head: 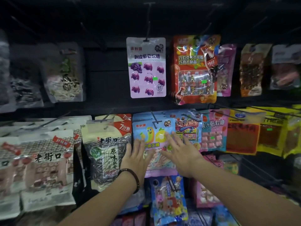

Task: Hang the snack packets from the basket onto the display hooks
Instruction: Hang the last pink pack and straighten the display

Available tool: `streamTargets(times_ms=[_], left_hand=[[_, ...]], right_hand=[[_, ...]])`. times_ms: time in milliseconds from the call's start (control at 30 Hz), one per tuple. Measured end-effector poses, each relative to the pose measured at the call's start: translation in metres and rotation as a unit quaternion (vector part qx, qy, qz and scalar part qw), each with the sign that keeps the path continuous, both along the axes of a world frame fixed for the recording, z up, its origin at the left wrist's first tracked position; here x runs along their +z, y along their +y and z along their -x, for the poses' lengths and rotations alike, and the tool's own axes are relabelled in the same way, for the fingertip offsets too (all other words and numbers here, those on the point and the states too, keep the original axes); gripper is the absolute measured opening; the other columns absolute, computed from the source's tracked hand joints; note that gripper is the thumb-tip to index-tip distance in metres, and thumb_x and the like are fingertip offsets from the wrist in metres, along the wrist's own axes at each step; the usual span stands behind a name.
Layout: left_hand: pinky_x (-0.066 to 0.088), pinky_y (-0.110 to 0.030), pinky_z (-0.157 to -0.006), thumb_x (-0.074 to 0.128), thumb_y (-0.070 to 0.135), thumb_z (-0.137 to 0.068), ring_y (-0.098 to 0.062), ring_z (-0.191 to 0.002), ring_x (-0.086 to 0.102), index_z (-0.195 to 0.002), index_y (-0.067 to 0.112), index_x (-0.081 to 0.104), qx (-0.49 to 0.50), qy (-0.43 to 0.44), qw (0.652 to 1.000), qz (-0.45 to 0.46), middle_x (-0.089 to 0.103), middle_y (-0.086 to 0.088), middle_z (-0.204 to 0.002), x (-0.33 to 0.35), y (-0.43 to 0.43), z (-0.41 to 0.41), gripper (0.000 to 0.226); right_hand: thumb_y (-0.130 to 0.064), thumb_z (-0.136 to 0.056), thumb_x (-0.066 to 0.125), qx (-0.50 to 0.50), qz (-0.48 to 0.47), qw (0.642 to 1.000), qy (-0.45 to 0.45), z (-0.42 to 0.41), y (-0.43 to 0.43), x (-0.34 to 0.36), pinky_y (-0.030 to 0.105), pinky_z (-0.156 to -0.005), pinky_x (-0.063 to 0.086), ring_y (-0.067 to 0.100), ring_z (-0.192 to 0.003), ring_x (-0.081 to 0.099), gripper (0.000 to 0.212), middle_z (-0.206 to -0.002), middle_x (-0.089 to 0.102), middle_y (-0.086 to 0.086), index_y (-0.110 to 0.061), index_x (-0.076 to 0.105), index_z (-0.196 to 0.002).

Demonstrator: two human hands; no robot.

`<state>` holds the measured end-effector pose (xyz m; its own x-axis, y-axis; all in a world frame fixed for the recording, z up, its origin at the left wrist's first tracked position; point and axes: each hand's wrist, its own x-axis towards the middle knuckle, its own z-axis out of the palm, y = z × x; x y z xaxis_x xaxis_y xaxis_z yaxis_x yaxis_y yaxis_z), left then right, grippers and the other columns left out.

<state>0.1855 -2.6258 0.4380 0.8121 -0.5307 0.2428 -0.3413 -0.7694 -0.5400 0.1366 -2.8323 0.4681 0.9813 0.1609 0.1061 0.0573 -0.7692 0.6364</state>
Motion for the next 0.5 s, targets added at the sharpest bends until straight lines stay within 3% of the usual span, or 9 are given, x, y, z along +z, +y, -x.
streamTargets(times_ms=[167, 367, 500], left_hand=[[-0.008, -0.074, -0.120, 0.058, 0.048, -0.100, -0.054, -0.152, -0.030, -0.158, 0.043, -0.032, 0.006, -0.002, 1.000, -0.025, -0.037, -0.032, -0.162, 0.006, -0.001, -0.018, 0.107], [-0.008, -0.075, -0.119, 0.065, 0.042, -0.094, -0.050, -0.157, -0.019, -0.158, 0.049, -0.025, -0.010, 0.007, 1.000, 0.013, -0.025, -0.030, -0.168, 0.010, -0.004, -0.027, 0.112], [-0.010, -0.075, -0.119, 0.063, 0.044, -0.096, -0.048, -0.158, -0.017, -0.160, 0.050, -0.018, -0.025, 0.003, 0.999, 0.027, -0.023, -0.027, -0.170, 0.009, 0.002, -0.021, 0.103]], right_hand=[[-0.030, -0.097, 0.064, 0.003, -0.019, 0.999, 0.028, -0.017, -0.001, 0.011, 0.067, -0.127, 0.014, 0.048, -0.159, -0.022, 0.102, -0.163, -0.043, 0.023, -0.042, -0.010, -0.167], [-0.015, -0.097, 0.059, 0.027, -0.114, 0.992, 0.047, -0.029, -0.002, 0.026, 0.064, -0.128, 0.018, 0.046, -0.162, -0.015, 0.075, -0.172, -0.028, 0.018, -0.038, 0.022, -0.158], [-0.013, -0.098, 0.055, 0.017, -0.114, 0.992, 0.053, -0.020, 0.005, 0.029, 0.063, -0.128, 0.016, 0.048, -0.161, -0.013, 0.075, -0.172, -0.026, 0.021, -0.035, 0.022, -0.161]])
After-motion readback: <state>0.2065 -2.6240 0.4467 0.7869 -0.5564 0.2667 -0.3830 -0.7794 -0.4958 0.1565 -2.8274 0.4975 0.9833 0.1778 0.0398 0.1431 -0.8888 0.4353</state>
